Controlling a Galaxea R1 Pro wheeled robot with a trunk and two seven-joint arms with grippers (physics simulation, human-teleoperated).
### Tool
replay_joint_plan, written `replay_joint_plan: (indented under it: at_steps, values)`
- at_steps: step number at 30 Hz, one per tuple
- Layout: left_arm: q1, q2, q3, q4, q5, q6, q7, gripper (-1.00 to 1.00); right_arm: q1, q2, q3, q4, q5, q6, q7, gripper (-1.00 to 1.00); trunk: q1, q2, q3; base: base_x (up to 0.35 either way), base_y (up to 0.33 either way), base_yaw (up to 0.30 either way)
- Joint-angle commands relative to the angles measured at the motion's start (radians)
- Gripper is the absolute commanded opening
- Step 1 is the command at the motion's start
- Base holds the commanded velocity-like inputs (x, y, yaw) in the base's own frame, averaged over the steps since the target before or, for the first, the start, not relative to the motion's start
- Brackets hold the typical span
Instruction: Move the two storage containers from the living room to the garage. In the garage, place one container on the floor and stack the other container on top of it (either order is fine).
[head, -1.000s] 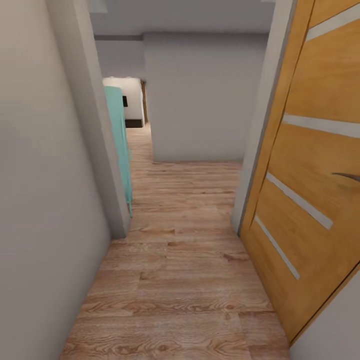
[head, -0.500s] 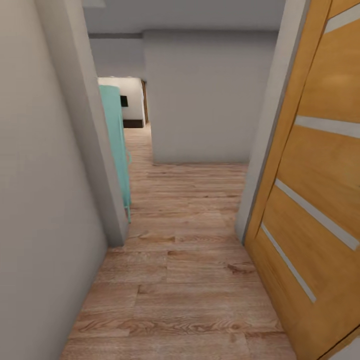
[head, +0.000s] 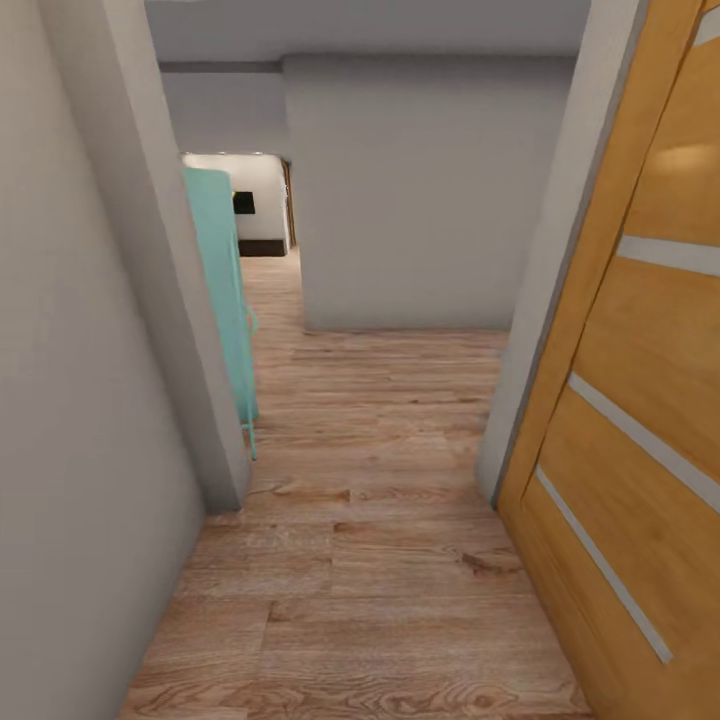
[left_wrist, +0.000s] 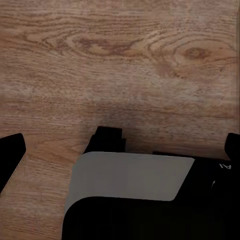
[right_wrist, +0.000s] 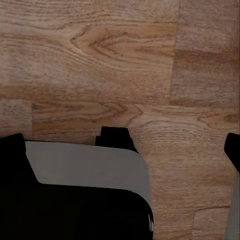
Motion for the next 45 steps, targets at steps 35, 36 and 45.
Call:
replay_joint_plan:
  at_steps: [35,36,45]
  values:
    - [-0.001,-0.004,-0.001,0.0,0.012,0.004,0.003,1.0,-0.001,-0.004,0.009,0.003,-0.011,-0.009,-0.003,1.0,0.0,0.0,-0.001,0.321,0.0,0.0]
    - [0.0,-0.005,-0.001,0.001,0.013,0.004,0.003,1.0,-0.001,-0.004,0.008,0.003,-0.011,-0.008,-0.003,1.0,0.0,0.0,-0.001,0.321,0.0,0.0]
    - [0.014,-0.007,-0.001,0.001,0.032,0.003,0.001,1.0,-0.001,-0.005,0.008,0.003,-0.011,-0.007,-0.004,1.0,0.0,0.0,-0.001,0.321,0.0,0.0]
